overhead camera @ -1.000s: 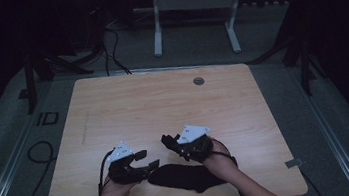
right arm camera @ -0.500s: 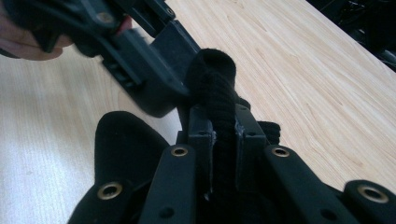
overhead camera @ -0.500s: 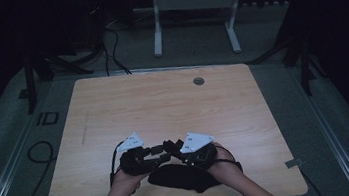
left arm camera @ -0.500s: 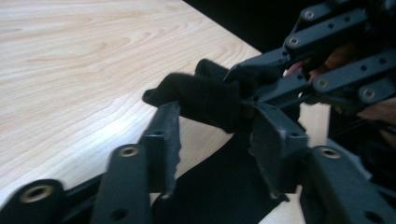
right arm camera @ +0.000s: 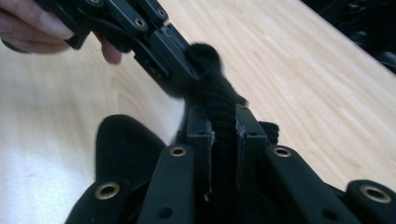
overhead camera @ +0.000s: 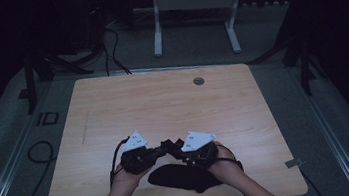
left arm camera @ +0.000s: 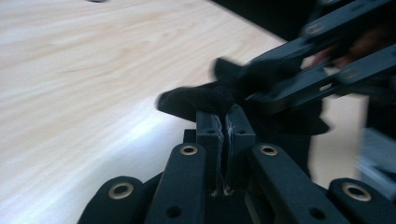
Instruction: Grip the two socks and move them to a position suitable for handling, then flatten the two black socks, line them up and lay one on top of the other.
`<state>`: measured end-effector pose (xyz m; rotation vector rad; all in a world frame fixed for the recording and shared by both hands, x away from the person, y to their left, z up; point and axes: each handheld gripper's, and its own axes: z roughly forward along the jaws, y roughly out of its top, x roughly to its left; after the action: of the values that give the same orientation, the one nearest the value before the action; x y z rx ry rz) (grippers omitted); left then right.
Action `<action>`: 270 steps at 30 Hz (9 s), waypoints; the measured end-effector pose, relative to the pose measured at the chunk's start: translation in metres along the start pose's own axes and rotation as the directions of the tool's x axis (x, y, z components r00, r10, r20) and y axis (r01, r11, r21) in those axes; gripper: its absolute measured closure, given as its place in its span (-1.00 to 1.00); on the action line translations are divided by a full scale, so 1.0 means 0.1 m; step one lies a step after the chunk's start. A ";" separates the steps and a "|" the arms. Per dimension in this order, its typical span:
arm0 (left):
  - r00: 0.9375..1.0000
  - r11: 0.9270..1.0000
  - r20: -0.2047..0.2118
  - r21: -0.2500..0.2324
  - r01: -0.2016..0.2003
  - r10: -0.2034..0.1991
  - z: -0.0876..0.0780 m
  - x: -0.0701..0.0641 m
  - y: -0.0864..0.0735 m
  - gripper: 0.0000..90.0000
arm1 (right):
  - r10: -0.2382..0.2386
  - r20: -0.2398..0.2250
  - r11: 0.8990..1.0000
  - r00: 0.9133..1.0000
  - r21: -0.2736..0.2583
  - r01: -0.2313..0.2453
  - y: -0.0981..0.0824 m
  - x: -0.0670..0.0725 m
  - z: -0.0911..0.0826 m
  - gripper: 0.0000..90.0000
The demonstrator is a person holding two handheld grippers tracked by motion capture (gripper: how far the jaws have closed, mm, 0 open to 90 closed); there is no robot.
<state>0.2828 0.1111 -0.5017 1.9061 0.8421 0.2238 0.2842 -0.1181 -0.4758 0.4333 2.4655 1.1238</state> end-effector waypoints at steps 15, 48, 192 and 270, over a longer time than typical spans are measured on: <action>0.996 1.000 -0.090 -0.018 0.020 -0.021 -0.26 0.21 0.07 0.94 | 0.173 0.072 0.981 0.982 -0.100 -0.165 -0.13 -0.47 -0.46 0.77; 0.995 0.955 -0.097 0.291 0.063 -0.035 0.48 0.62 -0.07 0.52 | 0.437 0.178 0.880 0.881 0.116 -0.460 -1.23 -1.10 0.03 0.12; 0.987 0.943 -0.106 0.301 0.144 -0.117 0.49 0.91 -0.10 0.93 | 0.488 0.163 0.840 0.858 0.181 -0.512 -1.25 -1.12 -0.01 0.87; 0.983 0.959 -0.163 0.257 0.119 -0.079 0.65 0.81 -0.10 0.80 | 0.467 0.120 0.861 0.876 0.164 -0.481 -1.07 -1.19 0.30 0.61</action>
<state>0.3700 0.1185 -0.5575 2.1086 1.1144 0.2043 0.3904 -0.2175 -0.5492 1.1750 2.4720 1.0169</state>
